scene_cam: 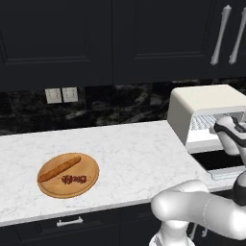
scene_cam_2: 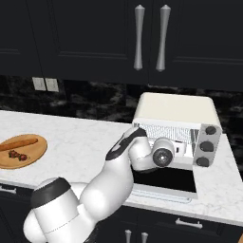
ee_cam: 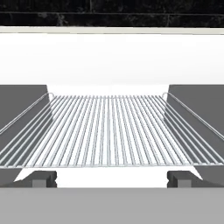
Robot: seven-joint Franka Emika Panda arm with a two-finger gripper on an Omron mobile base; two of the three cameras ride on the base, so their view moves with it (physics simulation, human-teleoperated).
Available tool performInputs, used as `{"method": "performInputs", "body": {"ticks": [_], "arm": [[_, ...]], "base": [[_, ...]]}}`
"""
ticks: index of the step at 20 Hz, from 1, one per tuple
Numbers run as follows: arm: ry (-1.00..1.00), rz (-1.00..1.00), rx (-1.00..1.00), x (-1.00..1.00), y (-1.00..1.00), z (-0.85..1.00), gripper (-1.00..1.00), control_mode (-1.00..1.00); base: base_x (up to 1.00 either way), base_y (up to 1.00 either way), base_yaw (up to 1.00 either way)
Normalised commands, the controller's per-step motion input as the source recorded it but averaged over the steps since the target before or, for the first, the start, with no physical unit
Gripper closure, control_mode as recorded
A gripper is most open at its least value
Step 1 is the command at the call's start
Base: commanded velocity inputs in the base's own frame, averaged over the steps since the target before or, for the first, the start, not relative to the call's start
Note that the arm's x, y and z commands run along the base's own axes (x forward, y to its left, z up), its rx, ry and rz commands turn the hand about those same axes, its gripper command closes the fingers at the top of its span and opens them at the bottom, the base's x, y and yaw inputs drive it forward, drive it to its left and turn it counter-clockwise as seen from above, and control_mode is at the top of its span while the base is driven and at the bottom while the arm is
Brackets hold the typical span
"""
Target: Pick up the kebab skewer and baguette bread, and place them inside the toaster oven. Close the toaster oven door and start by setting the timer.
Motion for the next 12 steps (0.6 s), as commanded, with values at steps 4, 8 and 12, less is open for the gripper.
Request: {"method": "performInputs", "body": {"ticks": [4, 8, 12], "arm": [[0.00, 0.00, 0.00, 0.38, 0.00, 0.00, -1.00, -1.00], [0.00, 0.00, 0.00, 0.34, 0.00, 0.00, -1.00, -1.00], [0.00, 0.00, 0.00, 0.18, 0.00, -0.07, -1.00, -1.00]], "base": [[0.00, 0.00, 0.00], [0.00, 0.00, 0.00], [0.00, 0.00, 0.00]]}}
